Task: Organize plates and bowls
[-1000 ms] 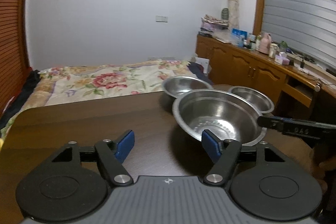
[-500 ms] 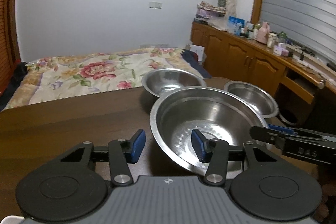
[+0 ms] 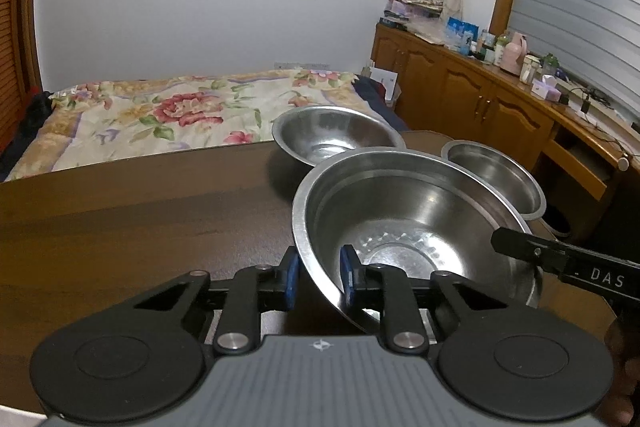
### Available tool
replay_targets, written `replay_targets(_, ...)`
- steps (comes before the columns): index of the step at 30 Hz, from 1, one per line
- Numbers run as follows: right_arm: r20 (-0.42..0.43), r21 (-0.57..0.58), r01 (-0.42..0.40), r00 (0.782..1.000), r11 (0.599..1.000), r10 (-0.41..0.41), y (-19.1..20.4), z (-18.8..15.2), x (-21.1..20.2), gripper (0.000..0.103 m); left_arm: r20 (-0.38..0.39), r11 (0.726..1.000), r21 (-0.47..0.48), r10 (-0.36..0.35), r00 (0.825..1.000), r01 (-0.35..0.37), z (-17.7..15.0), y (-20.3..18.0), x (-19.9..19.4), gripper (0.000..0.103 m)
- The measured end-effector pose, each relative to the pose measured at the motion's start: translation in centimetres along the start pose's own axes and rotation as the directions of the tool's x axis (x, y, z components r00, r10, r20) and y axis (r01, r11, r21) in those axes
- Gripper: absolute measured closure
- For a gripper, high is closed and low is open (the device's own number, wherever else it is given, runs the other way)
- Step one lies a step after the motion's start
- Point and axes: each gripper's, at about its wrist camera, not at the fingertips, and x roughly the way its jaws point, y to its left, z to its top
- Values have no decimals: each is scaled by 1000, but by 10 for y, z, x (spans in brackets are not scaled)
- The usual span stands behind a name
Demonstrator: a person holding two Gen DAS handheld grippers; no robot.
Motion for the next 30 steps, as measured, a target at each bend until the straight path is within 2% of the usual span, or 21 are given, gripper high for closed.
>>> replay_targets(2,2,28,-19,1000,999,19,-3,0,-1,78,-6,1000,1,2,1000,-2,0,0,-2,79)
replay_targets(3,5,22,-29,1000,999,29,-2,0,-2,81,-9,1000,2,2,1000,-2,-1,-1,-3,80)
replay_targets(10,6,36,-51,999,998,51,-3,-1,-9,81,7,1000,16,-22,1000,22,-6,-2,-27,79)
replay_targets(20,56,20,-96,994,995,95,8,-12,-38,81,46,999,31,-29,999,27,-25,-2,-62,79)
replay_targets(30,47,1,-148,988,989,148,16,-26,-61,81,51,999,30,-21,998,20,-50,1,-87,80)
